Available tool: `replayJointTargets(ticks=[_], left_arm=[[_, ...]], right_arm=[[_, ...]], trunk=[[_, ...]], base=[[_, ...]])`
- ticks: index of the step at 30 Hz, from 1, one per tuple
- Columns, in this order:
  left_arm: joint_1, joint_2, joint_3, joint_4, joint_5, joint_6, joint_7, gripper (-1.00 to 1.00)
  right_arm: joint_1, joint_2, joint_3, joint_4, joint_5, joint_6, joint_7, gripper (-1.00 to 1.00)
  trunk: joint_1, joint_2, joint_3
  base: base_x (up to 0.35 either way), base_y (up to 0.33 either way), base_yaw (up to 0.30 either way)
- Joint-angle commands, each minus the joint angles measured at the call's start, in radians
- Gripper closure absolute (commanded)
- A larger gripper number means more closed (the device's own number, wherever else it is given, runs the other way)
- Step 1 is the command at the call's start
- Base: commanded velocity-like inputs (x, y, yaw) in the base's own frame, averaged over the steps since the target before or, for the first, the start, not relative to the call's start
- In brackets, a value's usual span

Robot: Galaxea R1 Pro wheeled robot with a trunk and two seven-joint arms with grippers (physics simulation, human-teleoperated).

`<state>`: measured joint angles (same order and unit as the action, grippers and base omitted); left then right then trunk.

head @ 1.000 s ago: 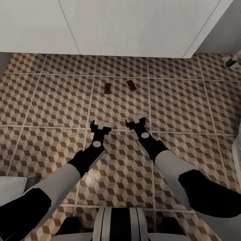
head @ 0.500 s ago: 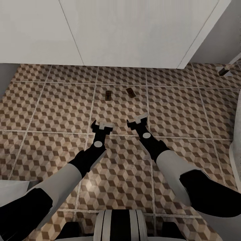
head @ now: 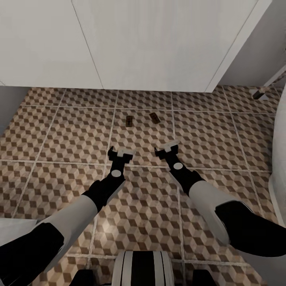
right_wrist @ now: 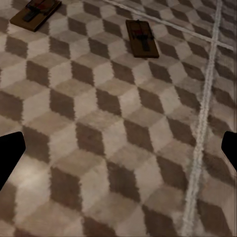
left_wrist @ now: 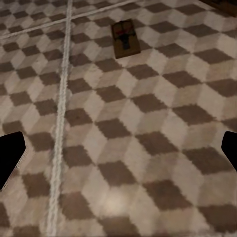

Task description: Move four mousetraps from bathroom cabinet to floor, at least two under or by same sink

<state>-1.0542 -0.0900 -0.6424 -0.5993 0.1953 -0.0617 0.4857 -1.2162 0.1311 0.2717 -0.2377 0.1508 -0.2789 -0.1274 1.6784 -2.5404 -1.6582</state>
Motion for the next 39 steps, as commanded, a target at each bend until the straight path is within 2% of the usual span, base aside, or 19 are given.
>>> replayJointTargets(ticks=[1, 11, 21, 32, 35, 39], left_arm=[[-0.001, 0.0, -0.008, 0.004, 0.011, -0.007, 0.007, -1.0], [0.0, -0.003, -0.008, 0.042, 0.012, -0.012, 0.004, -1.0], [0.002, -0.004, -0.009, 0.094, 0.012, -0.024, 0.002, -1.0], [0.006, -0.042, -0.011, 0.295, 0.012, -0.255, -0.017, -1.0], [0.007, -0.048, -0.011, 0.333, 0.012, -0.296, -0.039, -1.0], [0.008, -0.051, -0.011, 0.372, 0.012, -0.314, -0.06, -1.0]], right_arm=[[-0.001, -0.001, 0.003, 0.011, 0.01, -0.008, -0.009, -1.0], [0.0, -0.017, 0.003, 0.116, 0.009, -0.103, -0.009, -1.0], [0.004, -0.032, 0.003, 0.16, 0.008, -0.145, -0.009, -1.0], [0.015, -0.044, 0.003, 0.184, 0.006, -0.196, -0.01, -1.0], [0.018, -0.045, 0.003, 0.198, 0.006, -0.215, -0.011, -1.0], [0.019, -0.045, 0.003, 0.207, 0.006, -0.226, -0.011, -1.0]], trunk=[[-0.001, 0.0, 0.003], [-0.005, 0.002, 0.042], [-0.01, 0.005, 0.081], [-0.014, 0.007, 0.123], [-0.016, 0.008, 0.135], [-0.018, 0.009, 0.15]], base=[[0.0, 0.0, 0.0], [0.0, 0.0, 0.0], [0.0, 0.0, 0.0], [0.0, 0.0, 0.0], [0.0, 0.0, 0.0], [0.0, 0.0, 0.0]])
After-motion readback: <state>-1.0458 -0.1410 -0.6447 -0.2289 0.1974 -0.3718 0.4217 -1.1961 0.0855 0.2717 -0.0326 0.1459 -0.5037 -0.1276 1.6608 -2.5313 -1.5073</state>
